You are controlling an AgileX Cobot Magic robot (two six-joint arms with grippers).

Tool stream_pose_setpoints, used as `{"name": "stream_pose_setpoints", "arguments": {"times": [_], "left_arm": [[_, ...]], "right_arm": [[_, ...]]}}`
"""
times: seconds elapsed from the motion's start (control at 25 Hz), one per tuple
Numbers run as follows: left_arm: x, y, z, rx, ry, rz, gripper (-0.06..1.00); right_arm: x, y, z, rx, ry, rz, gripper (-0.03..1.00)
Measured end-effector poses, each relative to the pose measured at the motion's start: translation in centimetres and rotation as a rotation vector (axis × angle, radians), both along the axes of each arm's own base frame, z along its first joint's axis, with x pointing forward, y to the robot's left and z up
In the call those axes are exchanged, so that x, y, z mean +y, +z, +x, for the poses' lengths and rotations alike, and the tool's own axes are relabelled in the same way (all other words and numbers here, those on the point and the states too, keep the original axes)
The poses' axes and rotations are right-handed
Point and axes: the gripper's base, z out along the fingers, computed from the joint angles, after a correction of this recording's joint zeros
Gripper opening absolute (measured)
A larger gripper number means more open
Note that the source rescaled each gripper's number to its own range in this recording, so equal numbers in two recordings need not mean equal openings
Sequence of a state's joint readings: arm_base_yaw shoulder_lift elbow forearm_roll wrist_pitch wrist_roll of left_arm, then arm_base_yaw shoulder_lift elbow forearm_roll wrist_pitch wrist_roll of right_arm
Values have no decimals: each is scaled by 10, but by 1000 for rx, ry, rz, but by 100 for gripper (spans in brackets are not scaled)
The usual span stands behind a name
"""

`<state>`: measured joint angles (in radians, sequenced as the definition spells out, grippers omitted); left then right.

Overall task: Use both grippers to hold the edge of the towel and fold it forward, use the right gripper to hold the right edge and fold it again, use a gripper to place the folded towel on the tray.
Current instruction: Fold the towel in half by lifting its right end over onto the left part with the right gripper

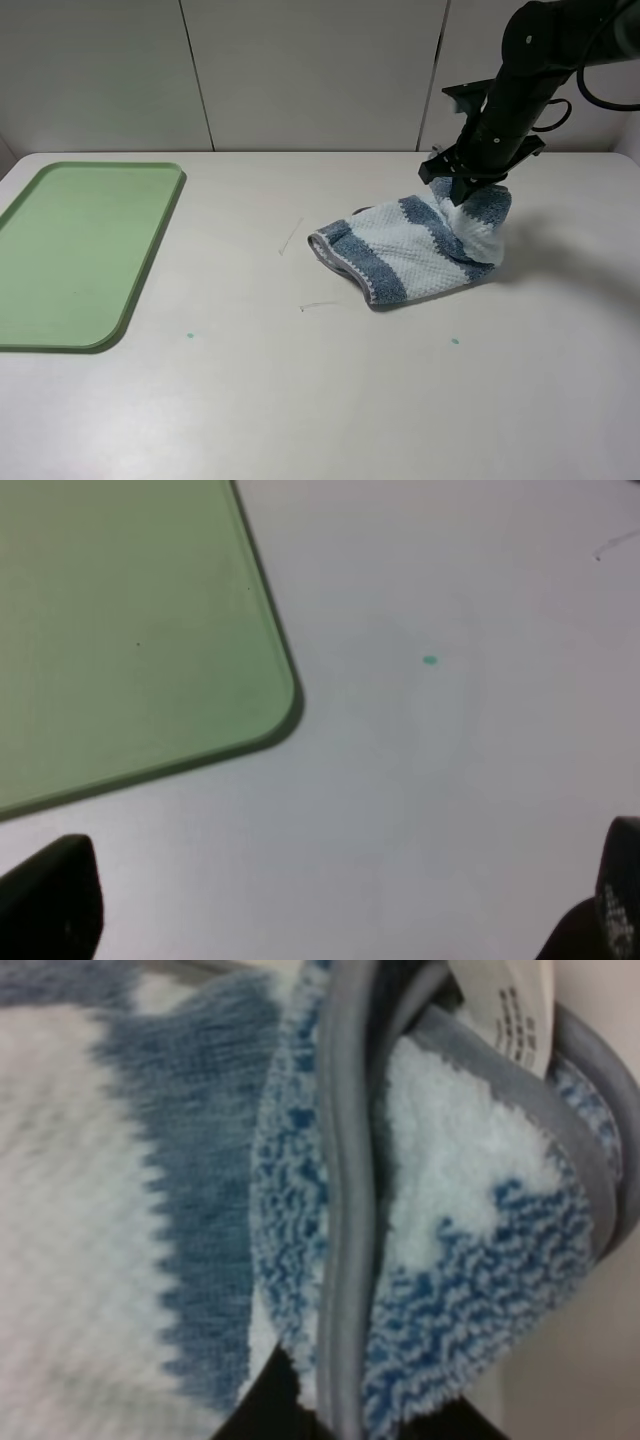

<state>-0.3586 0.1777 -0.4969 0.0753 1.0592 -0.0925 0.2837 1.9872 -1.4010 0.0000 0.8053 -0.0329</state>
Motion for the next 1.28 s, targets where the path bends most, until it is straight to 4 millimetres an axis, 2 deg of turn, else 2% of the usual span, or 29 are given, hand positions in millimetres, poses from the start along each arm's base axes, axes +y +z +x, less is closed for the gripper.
{"name": "stream_pose_setpoints", "arguments": {"times": [0.2, 0.56, 1.12, 1.28], "left_arm": [[0, 0, 0, 0, 0, 0, 99], [0, 0, 0, 0, 0, 0, 99], [0, 0, 0, 0, 0, 0, 99], [0, 0, 0, 0, 0, 2, 99]], "right_arm": [[18, 6, -10, 17, 26, 1, 9], [44, 36, -30, -10, 70, 29, 9], [89, 37, -48, -51, 115, 86, 9], [97, 29, -51, -36, 124, 90, 9]]}}
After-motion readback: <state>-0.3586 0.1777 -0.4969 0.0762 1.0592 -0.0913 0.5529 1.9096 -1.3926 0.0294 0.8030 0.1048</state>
